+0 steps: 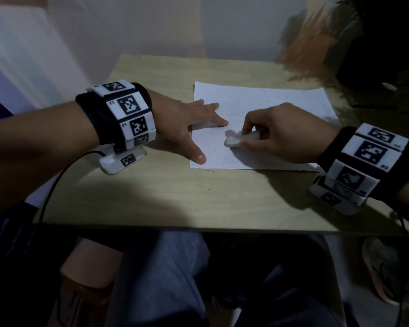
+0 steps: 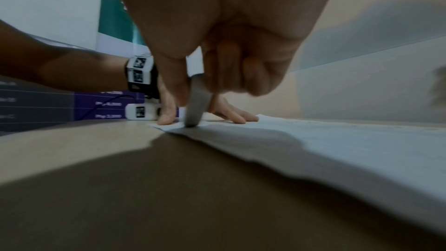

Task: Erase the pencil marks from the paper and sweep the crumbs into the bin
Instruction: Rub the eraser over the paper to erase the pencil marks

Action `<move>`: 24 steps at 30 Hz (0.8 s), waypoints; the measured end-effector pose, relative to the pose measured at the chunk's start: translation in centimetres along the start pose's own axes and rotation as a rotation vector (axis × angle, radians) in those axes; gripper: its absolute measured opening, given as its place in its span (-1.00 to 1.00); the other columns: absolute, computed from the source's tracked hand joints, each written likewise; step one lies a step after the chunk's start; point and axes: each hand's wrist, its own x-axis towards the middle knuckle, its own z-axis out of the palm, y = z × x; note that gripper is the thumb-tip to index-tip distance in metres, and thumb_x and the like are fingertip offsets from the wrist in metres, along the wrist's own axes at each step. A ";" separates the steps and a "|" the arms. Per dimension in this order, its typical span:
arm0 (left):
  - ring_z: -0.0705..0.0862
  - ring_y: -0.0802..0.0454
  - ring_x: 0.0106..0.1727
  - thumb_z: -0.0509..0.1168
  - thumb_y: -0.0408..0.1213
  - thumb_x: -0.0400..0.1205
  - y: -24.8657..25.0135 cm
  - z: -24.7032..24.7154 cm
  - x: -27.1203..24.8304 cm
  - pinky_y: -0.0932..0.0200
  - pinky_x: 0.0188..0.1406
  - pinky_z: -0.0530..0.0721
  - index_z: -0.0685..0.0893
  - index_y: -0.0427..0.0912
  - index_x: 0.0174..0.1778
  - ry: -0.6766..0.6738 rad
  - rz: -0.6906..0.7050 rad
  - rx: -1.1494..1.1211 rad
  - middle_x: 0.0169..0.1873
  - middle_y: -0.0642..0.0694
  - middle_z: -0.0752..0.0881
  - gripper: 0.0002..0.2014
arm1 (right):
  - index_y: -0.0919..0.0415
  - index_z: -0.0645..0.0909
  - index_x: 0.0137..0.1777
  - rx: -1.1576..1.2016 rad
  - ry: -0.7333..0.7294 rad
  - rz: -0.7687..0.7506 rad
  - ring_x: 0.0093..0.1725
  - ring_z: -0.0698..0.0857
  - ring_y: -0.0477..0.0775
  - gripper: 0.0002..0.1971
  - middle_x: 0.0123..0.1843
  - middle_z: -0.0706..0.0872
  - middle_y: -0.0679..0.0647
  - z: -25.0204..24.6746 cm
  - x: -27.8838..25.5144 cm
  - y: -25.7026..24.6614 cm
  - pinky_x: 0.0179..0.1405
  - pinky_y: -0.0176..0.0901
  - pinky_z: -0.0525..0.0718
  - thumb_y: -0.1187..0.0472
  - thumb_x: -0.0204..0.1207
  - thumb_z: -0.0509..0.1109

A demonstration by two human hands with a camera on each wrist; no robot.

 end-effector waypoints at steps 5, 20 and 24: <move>-0.35 0.27 0.73 0.46 0.44 0.33 -0.3 0.2 0.1 -0.18 0.77 -0.19 -0.01 0.56 0.67 -0.008 0.000 -0.030 0.73 0.37 -0.28 0.05 | -0.08 0.72 -0.04 0.148 -0.133 -0.045 -0.30 0.62 -0.14 -0.59 -0.32 0.70 -0.11 -0.2 -0.9 -0.4 -0.34 -0.23 0.49 -0.38 0.41 0.35; -0.35 0.22 0.74 0.43 0.44 0.32 0.1 0.0 -0.2 -0.21 0.77 -0.19 -0.02 0.52 0.69 -0.017 -0.002 -0.016 0.74 0.32 -0.30 0.07 | 0.00 0.74 0.00 0.020 0.007 -0.014 -0.23 0.65 -0.11 -0.52 -0.24 0.72 -0.13 0.2 -0.5 0.8 -0.26 -0.12 0.50 -0.36 0.49 0.24; -0.35 0.24 0.73 0.44 0.46 0.31 -0.1 0.0 -0.2 -0.19 0.77 -0.18 -0.01 0.54 0.68 -0.015 -0.004 -0.026 0.73 0.35 -0.29 0.07 | -0.06 0.72 0.01 0.099 -0.145 -0.103 -0.28 0.63 -0.15 -0.58 -0.30 0.70 -0.12 -0.2 -1.4 0.0 -0.31 -0.26 0.53 -0.37 0.49 0.30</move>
